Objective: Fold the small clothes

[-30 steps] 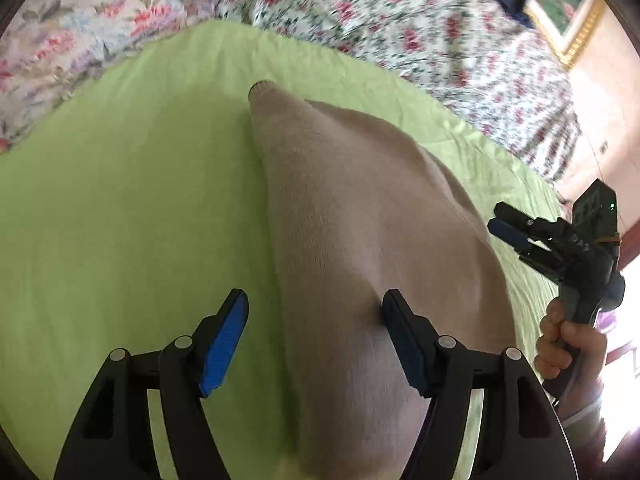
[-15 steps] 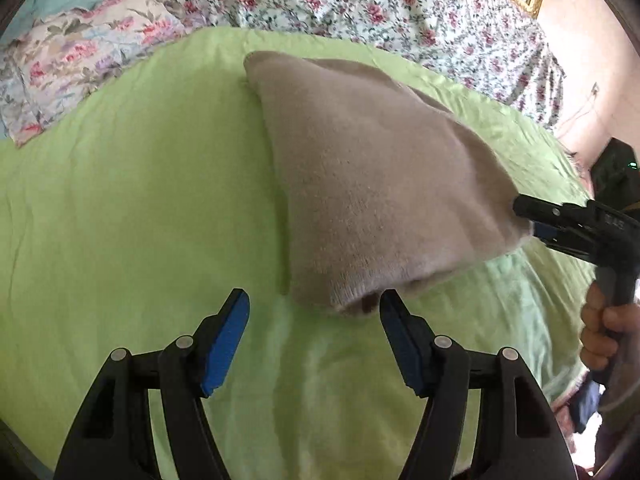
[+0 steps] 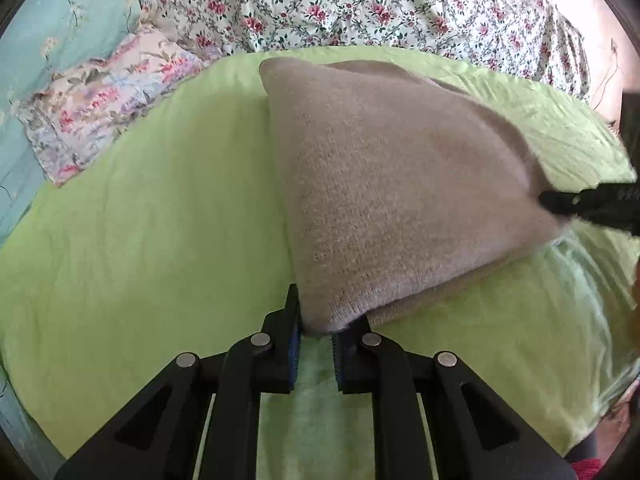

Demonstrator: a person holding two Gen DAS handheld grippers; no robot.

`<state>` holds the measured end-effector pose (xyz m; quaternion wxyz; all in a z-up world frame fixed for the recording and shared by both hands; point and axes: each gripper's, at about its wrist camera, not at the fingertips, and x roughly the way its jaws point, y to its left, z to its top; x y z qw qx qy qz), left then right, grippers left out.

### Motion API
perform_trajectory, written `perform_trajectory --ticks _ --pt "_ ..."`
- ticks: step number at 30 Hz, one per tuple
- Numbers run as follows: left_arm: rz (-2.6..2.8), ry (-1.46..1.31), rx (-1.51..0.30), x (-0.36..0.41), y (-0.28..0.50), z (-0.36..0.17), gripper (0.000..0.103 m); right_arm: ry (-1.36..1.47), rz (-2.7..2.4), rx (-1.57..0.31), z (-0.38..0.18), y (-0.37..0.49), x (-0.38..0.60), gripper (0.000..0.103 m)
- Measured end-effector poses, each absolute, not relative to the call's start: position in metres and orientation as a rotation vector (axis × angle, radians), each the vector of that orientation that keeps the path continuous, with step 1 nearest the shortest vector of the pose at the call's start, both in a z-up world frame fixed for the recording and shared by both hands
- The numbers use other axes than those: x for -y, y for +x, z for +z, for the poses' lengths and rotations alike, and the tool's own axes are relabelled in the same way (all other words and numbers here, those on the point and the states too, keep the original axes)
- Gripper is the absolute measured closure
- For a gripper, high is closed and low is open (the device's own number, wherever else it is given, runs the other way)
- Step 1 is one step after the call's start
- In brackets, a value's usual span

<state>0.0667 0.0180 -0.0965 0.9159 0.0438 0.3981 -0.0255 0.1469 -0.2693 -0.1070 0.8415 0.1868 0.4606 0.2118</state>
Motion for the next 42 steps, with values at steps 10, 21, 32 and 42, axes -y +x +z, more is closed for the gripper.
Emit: perform_trajectory --ticks 10,21,32,42 --pt "-0.381 -0.03 -0.698 -0.06 0.032 -0.024 0.089 0.434 0.405 -0.841 -0.057 0.129 0.293 0.071" --pt "-0.48 -0.121 -0.797 -0.041 0.119 -0.043 0.089 0.363 0.517 -0.84 -0.04 0.203 0.22 0.071" --pt "-0.444 -0.195 -0.85 -0.043 0.115 -0.076 0.089 0.394 0.467 -0.9 -0.073 0.228 0.222 0.071" --pt "-0.418 -0.209 -0.856 -0.042 0.089 -0.084 0.086 0.23 0.39 -0.938 -0.092 0.135 0.233 0.071"
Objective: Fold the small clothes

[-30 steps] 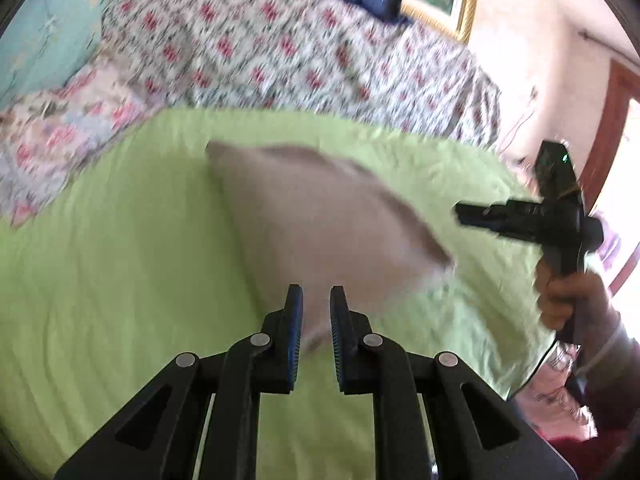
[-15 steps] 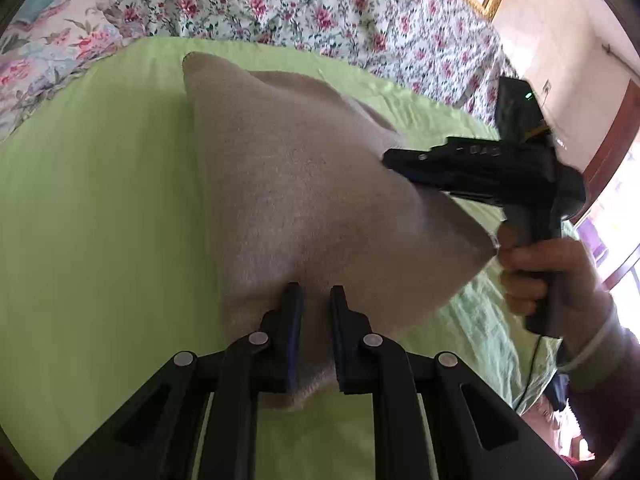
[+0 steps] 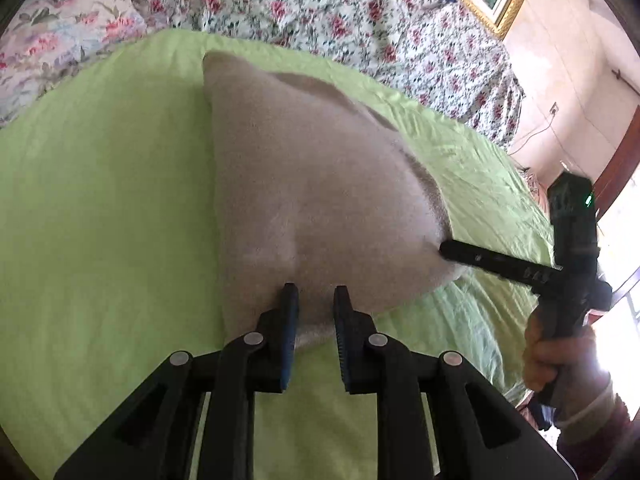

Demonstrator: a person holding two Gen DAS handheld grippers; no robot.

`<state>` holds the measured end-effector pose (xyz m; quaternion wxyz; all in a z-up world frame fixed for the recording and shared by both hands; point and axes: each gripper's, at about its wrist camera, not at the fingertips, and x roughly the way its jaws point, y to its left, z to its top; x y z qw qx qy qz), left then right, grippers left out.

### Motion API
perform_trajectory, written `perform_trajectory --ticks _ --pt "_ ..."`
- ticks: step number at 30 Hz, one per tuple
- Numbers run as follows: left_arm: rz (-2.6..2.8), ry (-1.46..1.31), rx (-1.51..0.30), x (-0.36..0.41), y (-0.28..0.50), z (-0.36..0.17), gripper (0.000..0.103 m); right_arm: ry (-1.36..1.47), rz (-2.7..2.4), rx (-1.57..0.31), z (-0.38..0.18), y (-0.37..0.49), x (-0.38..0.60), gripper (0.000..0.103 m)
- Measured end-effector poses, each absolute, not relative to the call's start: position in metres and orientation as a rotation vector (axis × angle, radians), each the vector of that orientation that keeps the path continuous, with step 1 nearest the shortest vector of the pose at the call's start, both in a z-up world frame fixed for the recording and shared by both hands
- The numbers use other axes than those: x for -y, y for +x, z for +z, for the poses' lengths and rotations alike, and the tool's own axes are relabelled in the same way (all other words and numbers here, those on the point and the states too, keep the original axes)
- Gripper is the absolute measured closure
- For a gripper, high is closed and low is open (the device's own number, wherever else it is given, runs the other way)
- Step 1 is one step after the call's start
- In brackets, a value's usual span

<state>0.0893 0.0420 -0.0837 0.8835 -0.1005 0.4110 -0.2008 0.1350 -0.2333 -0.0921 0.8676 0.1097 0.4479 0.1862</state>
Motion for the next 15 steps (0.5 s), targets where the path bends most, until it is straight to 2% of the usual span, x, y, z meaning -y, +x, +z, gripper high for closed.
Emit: perform_trajectory --ticks 3,9,13,15 --pt "-0.4 -0.2 -0.851 -0.04 0.085 -0.086 0.086 0.325 0.412 -0.904 -0.098 0.131 0.247 0.071" --pt "-0.383 -0.206 -0.858 -0.041 0.082 -0.087 0.085 0.263 0.389 -0.892 -0.097 0.131 0.239 0.071" --pt "-0.379 -0.166 -0.839 -0.042 0.08 -0.066 0.084 0.299 0.391 -0.896 -0.092 0.129 0.244 0.071" --pt "-0.367 -0.157 -0.796 -0.046 0.082 -0.05 0.072 0.322 0.394 -0.867 -0.077 0.133 0.247 0.07"
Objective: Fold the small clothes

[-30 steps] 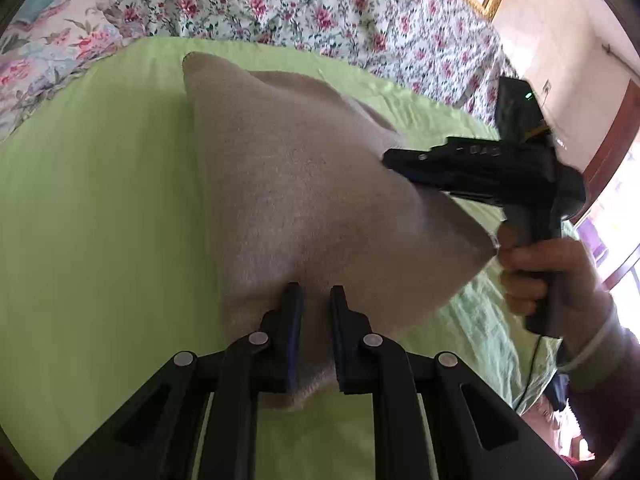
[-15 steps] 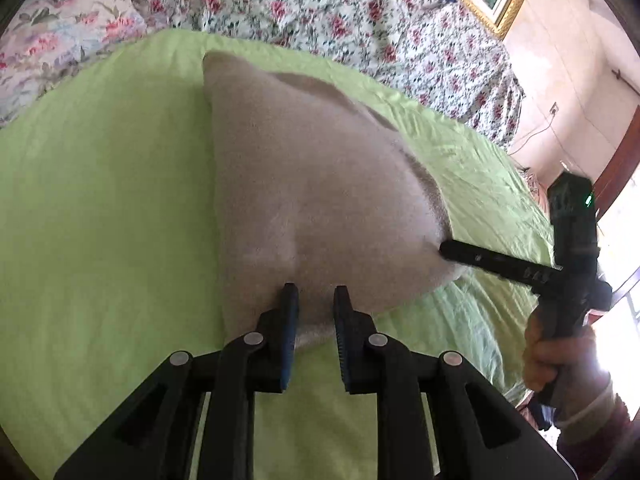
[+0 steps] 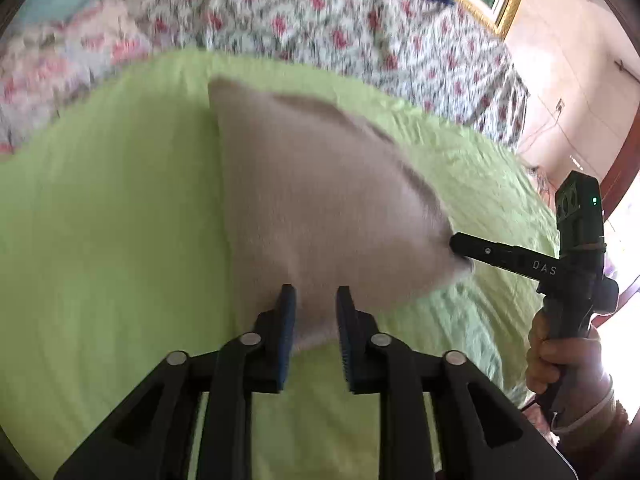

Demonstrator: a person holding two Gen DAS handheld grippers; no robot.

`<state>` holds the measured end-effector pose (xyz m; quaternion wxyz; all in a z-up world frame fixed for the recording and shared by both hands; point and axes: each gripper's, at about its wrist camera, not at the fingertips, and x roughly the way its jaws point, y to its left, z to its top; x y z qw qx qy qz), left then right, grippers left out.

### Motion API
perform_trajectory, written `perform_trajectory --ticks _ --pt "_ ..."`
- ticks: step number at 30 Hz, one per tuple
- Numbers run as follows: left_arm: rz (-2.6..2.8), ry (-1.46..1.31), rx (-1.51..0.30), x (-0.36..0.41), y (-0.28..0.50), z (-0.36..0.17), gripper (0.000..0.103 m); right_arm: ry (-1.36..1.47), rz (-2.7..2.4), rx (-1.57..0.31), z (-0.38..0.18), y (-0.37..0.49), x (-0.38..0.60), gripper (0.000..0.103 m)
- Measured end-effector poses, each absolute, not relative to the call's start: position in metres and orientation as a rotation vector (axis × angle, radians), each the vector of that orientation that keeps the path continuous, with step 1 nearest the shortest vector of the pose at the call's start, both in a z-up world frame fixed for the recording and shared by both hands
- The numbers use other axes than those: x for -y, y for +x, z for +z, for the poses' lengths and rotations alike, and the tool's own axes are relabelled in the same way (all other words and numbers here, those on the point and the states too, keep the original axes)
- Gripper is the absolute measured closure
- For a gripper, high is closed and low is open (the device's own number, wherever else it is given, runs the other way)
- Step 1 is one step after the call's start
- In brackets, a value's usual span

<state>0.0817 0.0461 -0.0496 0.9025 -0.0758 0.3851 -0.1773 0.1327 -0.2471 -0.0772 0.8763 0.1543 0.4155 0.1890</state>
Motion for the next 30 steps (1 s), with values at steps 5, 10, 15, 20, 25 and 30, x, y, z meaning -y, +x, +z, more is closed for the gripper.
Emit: perform_trajectory --ticks 5,10,15,20,25,30 --pt "-0.31 -0.174 -0.752 -0.061 0.108 -0.03 0.064 0.343 0.392 -0.806 -0.051 0.165 0.248 0.069" --pt "-0.231 -0.162 -0.847 -0.065 0.14 -0.05 0.063 0.445 0.485 -0.852 -0.059 0.222 0.237 0.069" --pt "-0.242 -0.175 -0.904 -0.065 0.143 -0.071 0.06 0.462 0.387 -0.918 -0.091 0.24 0.24 0.07" --pt "-0.233 -0.182 -0.906 -0.065 0.136 -0.069 0.06 0.513 0.353 -0.939 -0.094 0.233 0.255 0.065" --pt "-0.191 -0.178 -0.896 -0.063 0.116 -0.06 0.061 0.459 0.357 -0.849 -0.065 0.2 0.258 0.065" --pt "-0.136 -0.12 -0.88 -0.058 0.086 -0.056 0.042 0.359 0.361 -0.802 -0.046 0.161 0.246 0.064"
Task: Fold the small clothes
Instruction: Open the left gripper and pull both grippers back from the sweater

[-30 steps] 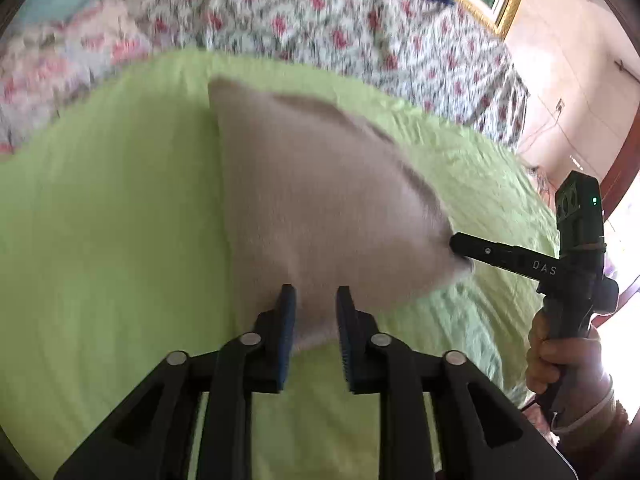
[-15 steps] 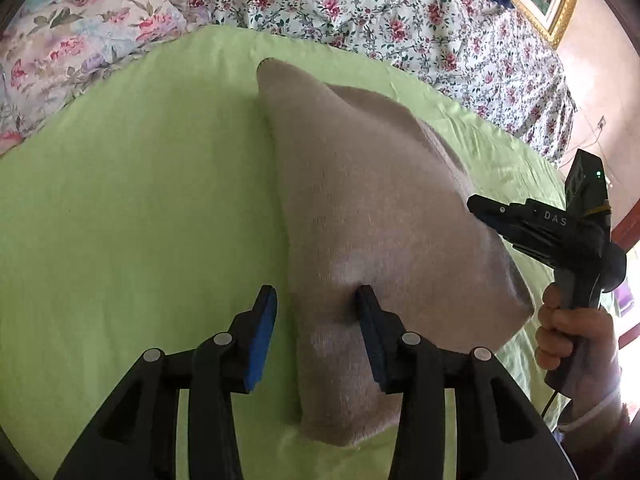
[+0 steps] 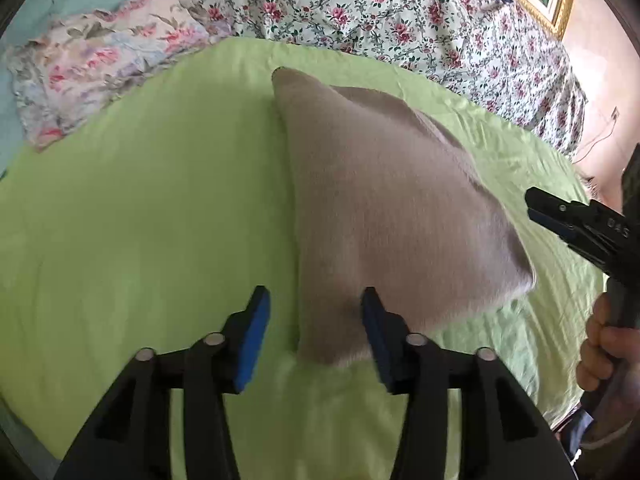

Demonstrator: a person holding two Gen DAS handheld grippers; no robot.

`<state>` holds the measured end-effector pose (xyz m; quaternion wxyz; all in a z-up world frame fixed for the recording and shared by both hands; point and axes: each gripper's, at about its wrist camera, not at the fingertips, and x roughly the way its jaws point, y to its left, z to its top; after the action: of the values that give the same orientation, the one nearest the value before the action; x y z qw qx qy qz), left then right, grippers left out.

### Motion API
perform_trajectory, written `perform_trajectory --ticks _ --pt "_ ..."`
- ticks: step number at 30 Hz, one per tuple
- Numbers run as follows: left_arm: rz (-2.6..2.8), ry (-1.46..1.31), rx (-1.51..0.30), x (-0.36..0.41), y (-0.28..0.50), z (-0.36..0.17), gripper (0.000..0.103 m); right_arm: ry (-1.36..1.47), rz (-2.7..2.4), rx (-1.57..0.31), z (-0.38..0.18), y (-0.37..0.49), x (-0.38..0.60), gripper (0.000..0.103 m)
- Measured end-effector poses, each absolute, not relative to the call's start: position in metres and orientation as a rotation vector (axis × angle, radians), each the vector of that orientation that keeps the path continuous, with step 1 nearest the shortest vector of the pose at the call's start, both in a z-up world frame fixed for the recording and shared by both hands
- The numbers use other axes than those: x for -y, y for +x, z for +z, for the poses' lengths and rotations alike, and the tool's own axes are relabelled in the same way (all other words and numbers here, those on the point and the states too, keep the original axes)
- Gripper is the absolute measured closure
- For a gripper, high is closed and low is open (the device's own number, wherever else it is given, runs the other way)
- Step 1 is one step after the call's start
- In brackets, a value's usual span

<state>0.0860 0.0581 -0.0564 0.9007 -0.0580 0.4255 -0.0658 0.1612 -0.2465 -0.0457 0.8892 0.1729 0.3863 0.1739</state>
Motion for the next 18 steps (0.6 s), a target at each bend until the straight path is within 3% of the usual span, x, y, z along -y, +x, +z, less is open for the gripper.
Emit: perform_trajectory --ticks 3,7,12,18 --pt "-0.093 -0.106 -0.865 -0.059 0.065 -0.056 0.02 0.312 0.348 -0.795 -0.044 0.142 0.241 0.054" --pt "-0.071 -0.095 -0.874 -0.063 0.043 -0.06 0.015 0.227 0.354 -0.786 -0.044 0.11 0.235 0.034" --pt "-0.043 -0.072 -0.888 -0.07 0.028 -0.066 0.006 0.165 0.343 -0.821 -0.058 0.078 0.236 0.024" --pt "0.001 0.047 -0.896 -0.069 0.018 -0.068 0.003 0.099 0.339 -0.891 -0.078 0.05 0.237 0.013"
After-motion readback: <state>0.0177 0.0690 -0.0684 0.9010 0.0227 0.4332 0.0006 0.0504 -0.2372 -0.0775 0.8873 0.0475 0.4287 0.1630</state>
